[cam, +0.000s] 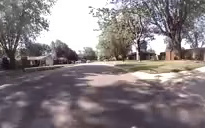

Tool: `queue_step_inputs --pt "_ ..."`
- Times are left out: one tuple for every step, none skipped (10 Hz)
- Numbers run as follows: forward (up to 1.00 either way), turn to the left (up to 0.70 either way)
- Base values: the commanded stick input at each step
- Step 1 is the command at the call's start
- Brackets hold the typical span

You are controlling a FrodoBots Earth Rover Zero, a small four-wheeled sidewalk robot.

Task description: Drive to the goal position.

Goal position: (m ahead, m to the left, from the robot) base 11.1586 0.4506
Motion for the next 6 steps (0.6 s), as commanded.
queue_step_inputs --pt "0.69 0.03" --pt "0.69 -0.06" --pt "0.69 -0.31" --pt "0.69 -0.19" --pt "0.69 -0.09" --pt "0.69 -0.03"
